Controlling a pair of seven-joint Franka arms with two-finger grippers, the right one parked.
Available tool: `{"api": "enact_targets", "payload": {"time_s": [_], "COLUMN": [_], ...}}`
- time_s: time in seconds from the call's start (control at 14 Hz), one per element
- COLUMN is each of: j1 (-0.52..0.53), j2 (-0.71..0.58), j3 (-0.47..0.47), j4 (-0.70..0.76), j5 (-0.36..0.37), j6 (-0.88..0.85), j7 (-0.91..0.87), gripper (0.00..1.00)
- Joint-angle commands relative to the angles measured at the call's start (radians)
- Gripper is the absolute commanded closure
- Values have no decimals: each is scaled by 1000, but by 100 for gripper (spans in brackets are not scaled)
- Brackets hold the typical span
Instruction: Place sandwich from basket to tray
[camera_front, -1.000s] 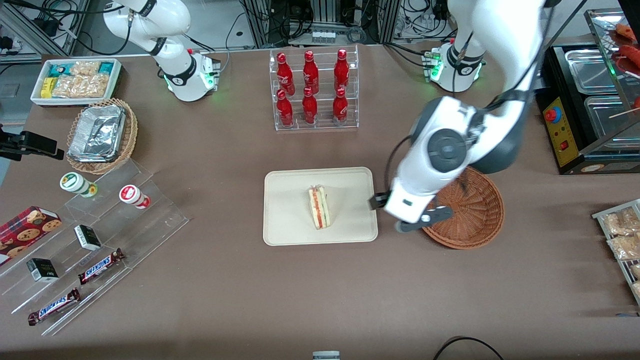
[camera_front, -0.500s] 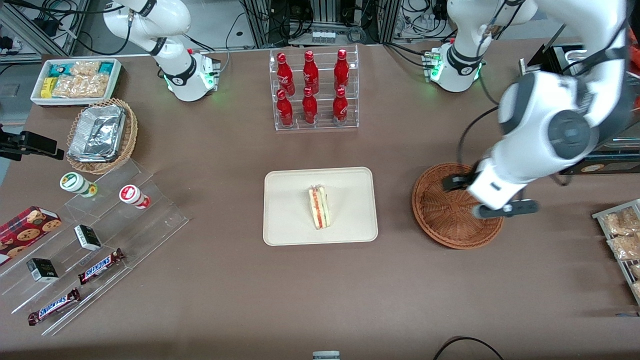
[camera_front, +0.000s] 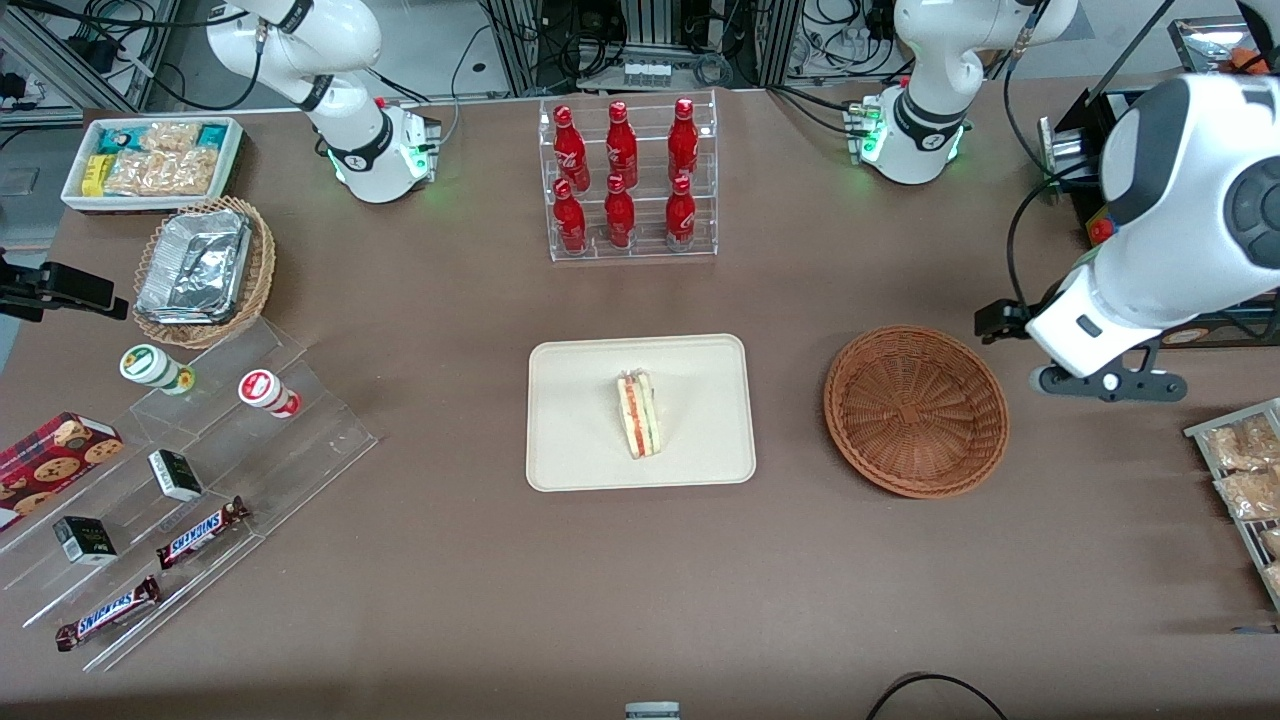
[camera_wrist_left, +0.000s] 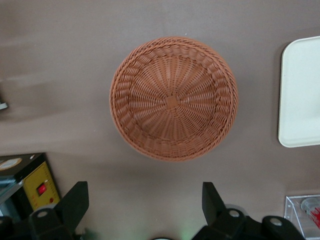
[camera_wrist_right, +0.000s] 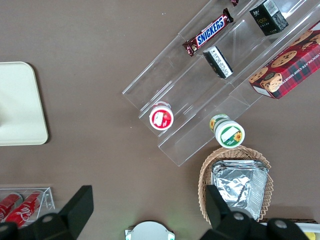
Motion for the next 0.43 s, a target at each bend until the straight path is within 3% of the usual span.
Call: {"api": "enact_targets", "payload": {"time_s": [0.0, 0.36], "j1": [42, 73], "j2": [-8, -38], "j3": [-5, -4], "j4": [70, 84], "j5": [7, -9], "j6": [-102, -153], "j7": [-22, -26], "gripper": [0, 0]}}
